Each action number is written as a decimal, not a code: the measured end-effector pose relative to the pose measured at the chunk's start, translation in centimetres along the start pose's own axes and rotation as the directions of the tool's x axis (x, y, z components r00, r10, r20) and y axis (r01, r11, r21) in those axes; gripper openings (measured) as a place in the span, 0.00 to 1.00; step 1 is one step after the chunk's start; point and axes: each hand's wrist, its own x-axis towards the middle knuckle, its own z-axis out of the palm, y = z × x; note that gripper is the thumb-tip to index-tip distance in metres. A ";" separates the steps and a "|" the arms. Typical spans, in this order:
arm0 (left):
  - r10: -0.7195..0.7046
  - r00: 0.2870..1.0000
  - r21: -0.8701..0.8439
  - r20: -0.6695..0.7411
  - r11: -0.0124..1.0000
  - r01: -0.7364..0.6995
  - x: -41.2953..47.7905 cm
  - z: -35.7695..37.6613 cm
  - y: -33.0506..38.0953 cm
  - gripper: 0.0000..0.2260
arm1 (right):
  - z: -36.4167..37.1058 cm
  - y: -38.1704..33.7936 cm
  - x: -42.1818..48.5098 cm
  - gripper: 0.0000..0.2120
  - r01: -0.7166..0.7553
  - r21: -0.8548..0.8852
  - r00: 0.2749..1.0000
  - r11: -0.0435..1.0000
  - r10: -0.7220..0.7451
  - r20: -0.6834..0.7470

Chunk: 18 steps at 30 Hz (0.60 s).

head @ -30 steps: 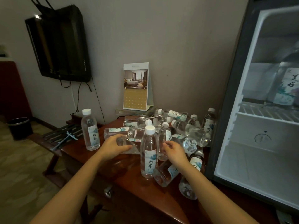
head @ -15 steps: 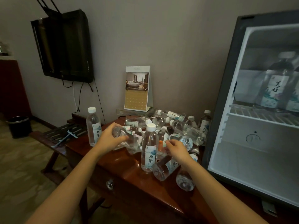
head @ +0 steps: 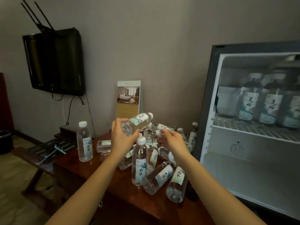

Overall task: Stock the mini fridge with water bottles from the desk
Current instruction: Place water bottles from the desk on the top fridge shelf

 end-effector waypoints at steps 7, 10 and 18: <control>0.352 0.936 -0.134 0.028 0.929 -0.345 -4.1 4.1 3.8 0.27 | -2.8 -5.2 -0.1 0.22 -0.072 0.506 0.979 0.859 -0.037 0.201; 0.470 0.880 -0.173 0.064 0.874 -0.454 -5.2 5.5 4.5 0.26 | -4.6 -5.8 -0.6 0.26 0.046 0.576 0.972 0.816 -0.170 0.163; 0.304 0.887 -0.247 0.346 0.942 -0.227 -6.8 8.0 7.2 0.32 | -9.3 -7.3 -3.1 0.39 0.331 0.327 0.931 0.885 -0.363 0.038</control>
